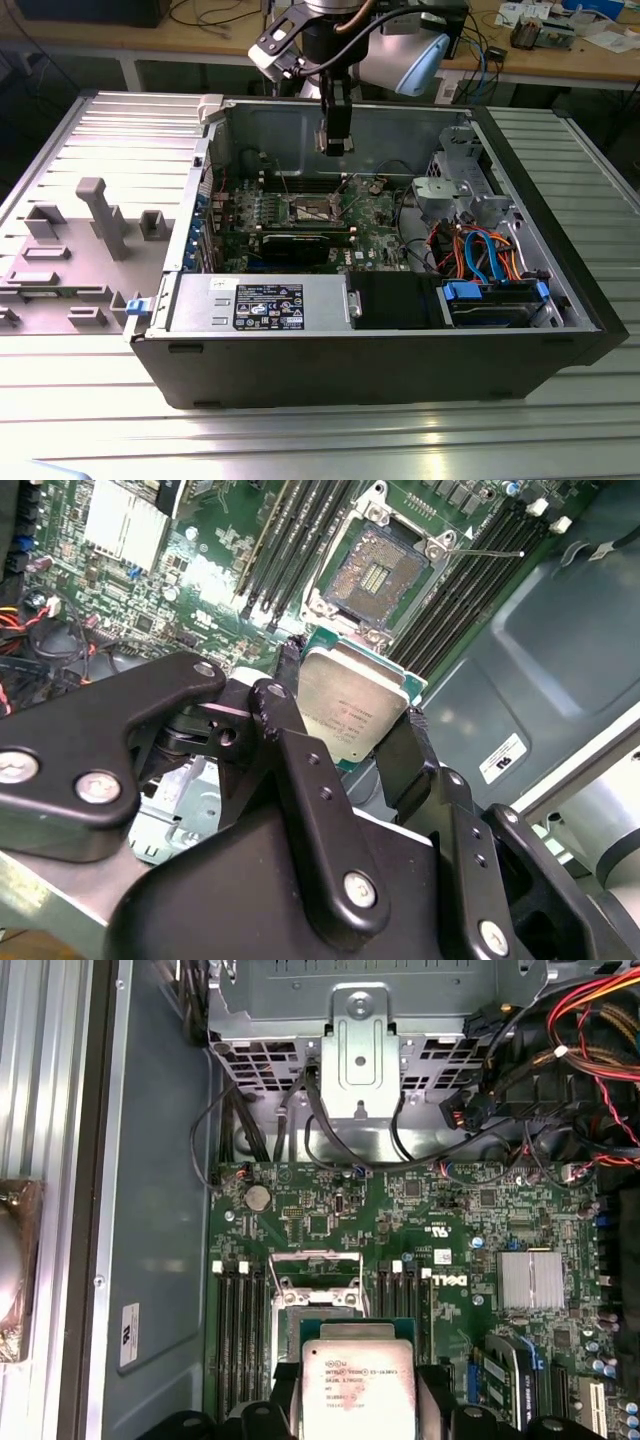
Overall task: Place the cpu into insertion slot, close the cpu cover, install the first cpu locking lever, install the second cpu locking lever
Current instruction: 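Place the cpu into insertion slot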
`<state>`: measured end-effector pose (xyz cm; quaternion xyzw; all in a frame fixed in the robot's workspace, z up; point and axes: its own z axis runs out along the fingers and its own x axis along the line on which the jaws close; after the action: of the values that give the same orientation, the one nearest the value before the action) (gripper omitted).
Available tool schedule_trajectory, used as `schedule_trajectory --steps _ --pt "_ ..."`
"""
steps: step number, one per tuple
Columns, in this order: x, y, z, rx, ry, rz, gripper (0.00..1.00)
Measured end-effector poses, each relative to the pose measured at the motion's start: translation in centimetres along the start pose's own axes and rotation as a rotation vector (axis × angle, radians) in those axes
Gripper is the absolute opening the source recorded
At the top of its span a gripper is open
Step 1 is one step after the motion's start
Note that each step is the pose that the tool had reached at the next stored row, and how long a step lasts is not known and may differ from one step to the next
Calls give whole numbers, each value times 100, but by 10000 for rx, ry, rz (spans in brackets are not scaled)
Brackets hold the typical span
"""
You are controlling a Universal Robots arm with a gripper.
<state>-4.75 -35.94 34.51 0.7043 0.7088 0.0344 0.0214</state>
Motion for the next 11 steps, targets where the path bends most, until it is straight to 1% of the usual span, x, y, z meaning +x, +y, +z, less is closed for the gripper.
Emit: schedule_trajectory --steps 2,4,11 --pt "15 -5 36 -1 1 5 55" --pt "21 -28 71 0 2 5 55" --pt "28 -77 162 0 6 5 55"
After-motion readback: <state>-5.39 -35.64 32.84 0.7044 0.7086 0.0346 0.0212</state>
